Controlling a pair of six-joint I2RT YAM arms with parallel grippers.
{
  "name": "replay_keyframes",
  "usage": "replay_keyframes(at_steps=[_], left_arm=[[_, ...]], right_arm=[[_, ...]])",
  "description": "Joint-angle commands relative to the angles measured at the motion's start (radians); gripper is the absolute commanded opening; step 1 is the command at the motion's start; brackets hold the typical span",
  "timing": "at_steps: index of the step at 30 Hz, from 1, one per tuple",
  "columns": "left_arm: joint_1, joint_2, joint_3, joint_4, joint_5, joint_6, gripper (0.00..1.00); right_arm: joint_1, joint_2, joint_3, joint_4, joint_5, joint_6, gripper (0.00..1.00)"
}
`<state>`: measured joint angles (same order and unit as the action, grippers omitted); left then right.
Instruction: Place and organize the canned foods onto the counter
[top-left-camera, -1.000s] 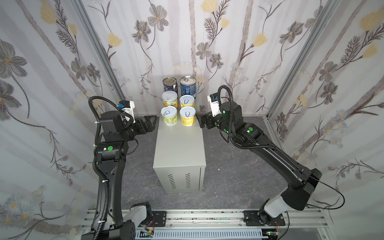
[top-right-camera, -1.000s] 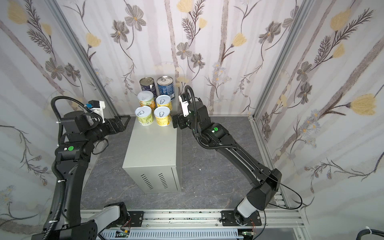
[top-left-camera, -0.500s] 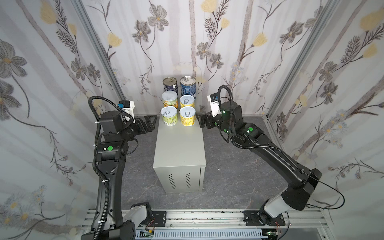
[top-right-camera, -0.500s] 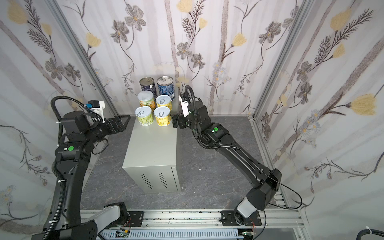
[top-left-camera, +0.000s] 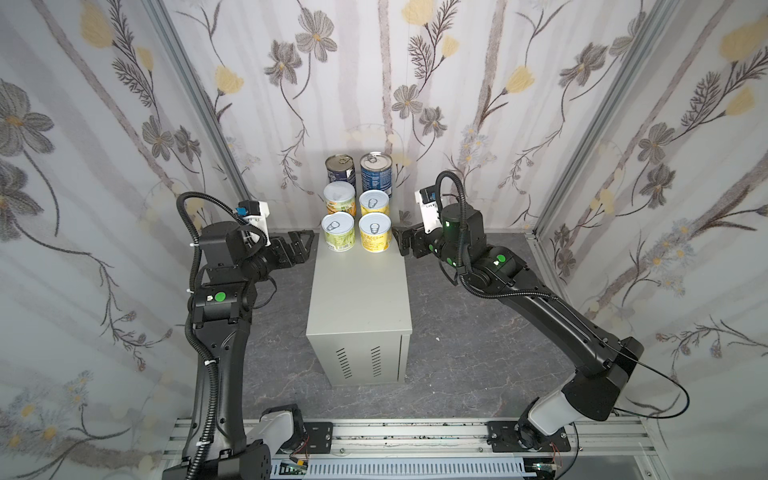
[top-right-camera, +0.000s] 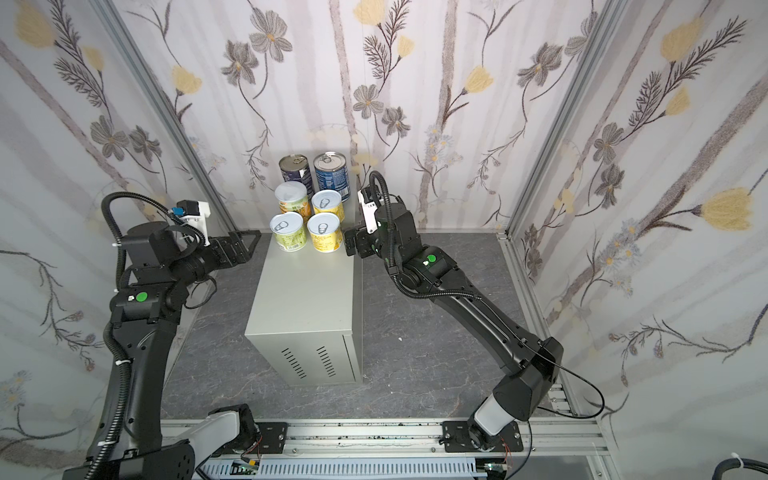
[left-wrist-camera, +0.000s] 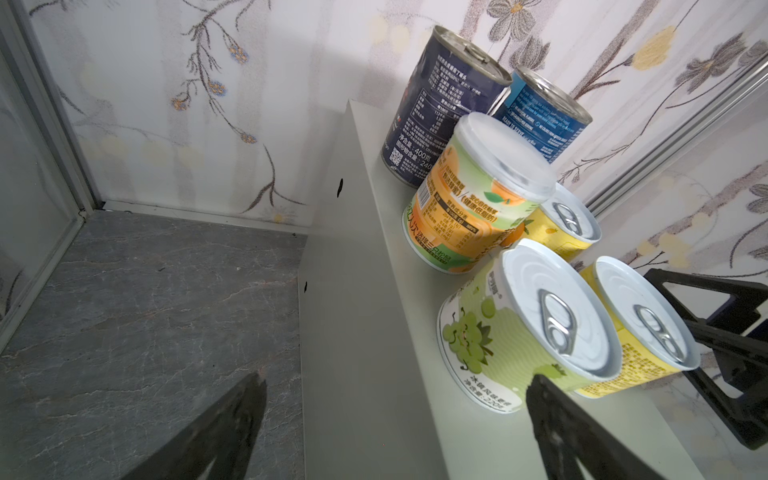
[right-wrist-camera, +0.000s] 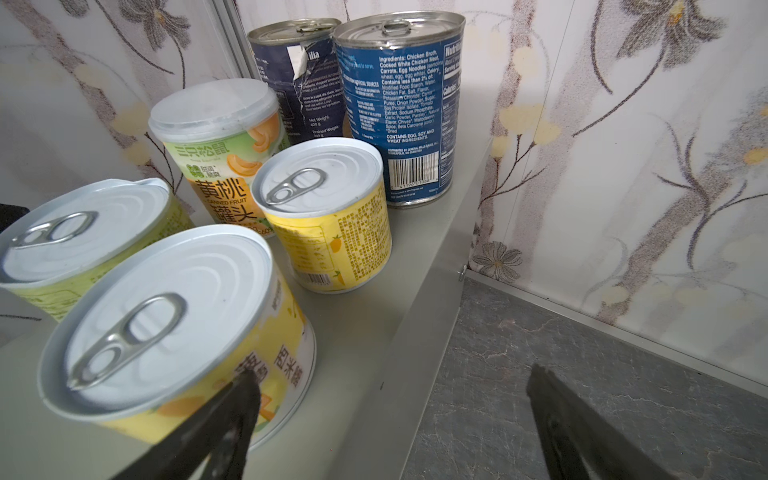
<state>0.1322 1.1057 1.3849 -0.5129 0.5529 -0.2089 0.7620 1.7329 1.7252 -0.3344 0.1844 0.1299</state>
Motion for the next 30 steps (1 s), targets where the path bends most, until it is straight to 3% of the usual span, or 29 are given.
replay_keyframes(at_steps=[1, 16, 30], left_arm=[[0.001, -0.003, 0.002, 0.029, 0.012, 0.0, 1.0], [0.004, -0.001, 0.002, 0.036, 0.019, -0.006, 1.0], [0.004, -0.004, -0.001, 0.03, 0.018, -0.003, 1.0]], right_arm=[[0.003, -0.021, -0.016, 0.025, 0.015, 0.0, 1.0], [0.114, -0.073, -0.087, -0.021, 0.075, -0.02, 1.0], [0.14, -0.033, -0.087, -0.019, 0.087, -0.009, 1.0]])
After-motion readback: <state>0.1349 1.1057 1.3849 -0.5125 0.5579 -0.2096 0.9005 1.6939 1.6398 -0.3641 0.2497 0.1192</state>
